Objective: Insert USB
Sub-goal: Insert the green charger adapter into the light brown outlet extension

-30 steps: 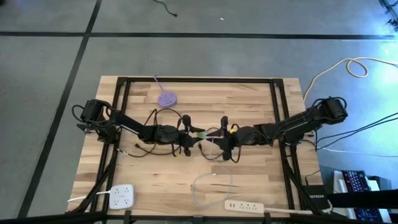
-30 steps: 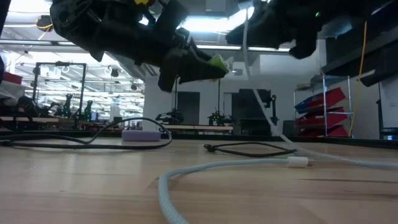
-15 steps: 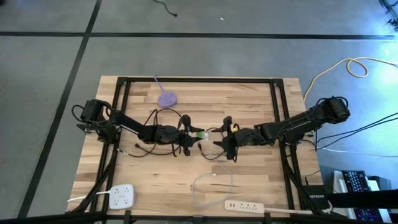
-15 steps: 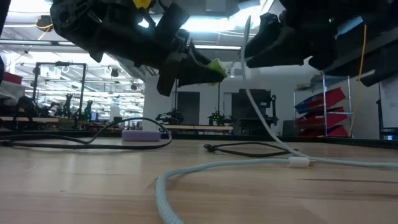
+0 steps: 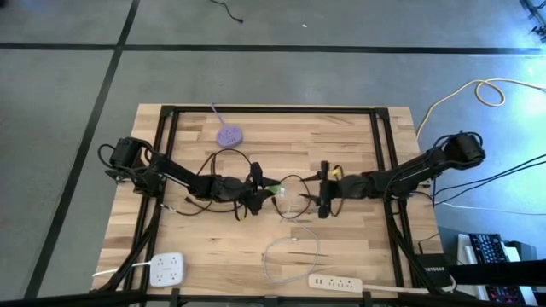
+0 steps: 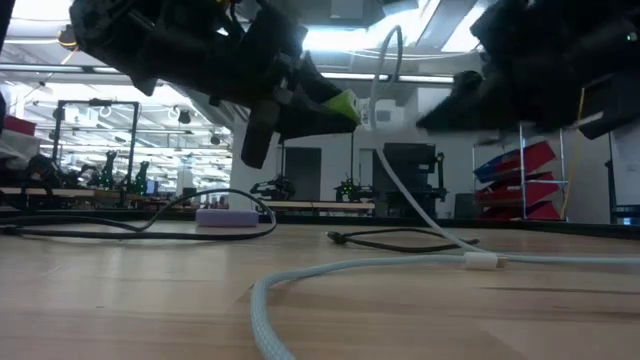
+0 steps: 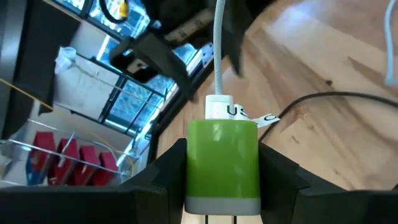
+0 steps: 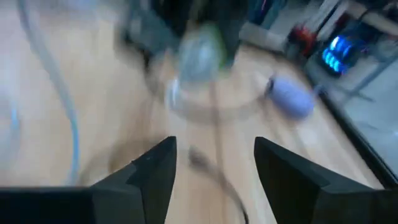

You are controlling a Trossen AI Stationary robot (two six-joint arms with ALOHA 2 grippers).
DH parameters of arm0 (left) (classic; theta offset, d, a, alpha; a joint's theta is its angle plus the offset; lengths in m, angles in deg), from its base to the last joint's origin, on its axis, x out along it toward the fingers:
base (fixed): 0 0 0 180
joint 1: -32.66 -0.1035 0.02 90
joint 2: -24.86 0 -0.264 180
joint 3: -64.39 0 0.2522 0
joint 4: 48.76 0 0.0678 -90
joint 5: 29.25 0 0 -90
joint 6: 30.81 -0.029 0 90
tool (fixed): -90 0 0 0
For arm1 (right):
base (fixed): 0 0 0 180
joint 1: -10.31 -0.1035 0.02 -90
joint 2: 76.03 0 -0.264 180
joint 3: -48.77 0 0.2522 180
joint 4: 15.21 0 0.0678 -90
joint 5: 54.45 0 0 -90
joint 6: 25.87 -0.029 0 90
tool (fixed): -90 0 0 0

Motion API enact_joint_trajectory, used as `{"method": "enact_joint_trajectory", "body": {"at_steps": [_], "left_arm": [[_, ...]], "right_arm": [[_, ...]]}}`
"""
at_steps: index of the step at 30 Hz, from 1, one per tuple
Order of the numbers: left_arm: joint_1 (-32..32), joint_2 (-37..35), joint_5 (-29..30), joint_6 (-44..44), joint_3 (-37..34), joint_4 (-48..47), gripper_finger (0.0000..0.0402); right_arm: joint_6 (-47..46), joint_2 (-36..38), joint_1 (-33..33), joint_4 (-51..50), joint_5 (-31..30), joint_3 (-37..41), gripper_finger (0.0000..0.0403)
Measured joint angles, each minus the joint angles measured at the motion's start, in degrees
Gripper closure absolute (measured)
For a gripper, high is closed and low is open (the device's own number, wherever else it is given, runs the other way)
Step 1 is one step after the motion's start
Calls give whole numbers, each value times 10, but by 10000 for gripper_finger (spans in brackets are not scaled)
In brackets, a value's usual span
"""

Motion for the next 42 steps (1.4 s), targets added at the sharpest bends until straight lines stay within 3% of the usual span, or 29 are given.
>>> {"method": "enact_joint_trajectory", "body": {"at_steps": [2,5,14,19,24,33,42], "left_arm": [[-3,0,-20,3,0,0,278],[-2,0,-44,-28,5,5,278],[1,1,7,-174,26,47,278],[-13,1,50,-166,26,58,278],[-28,1,28,-117,26,55,278],[-20,1,26,-125,26,56,278],[-8,1,80,-158,26,56,278]], "right_arm": [[-33,-21,11,88,65,19,191],[-94,-54,23,134,77,19,173],[-161,-149,22,221,-8,-27,92],[-158,-162,21,234,-18,-49,62],[-152,-192,25,229,-44,-87,59],[-145,-233,25,227,-58,-151,59],[-204,-235,24,195,-109,-152,93]]}}
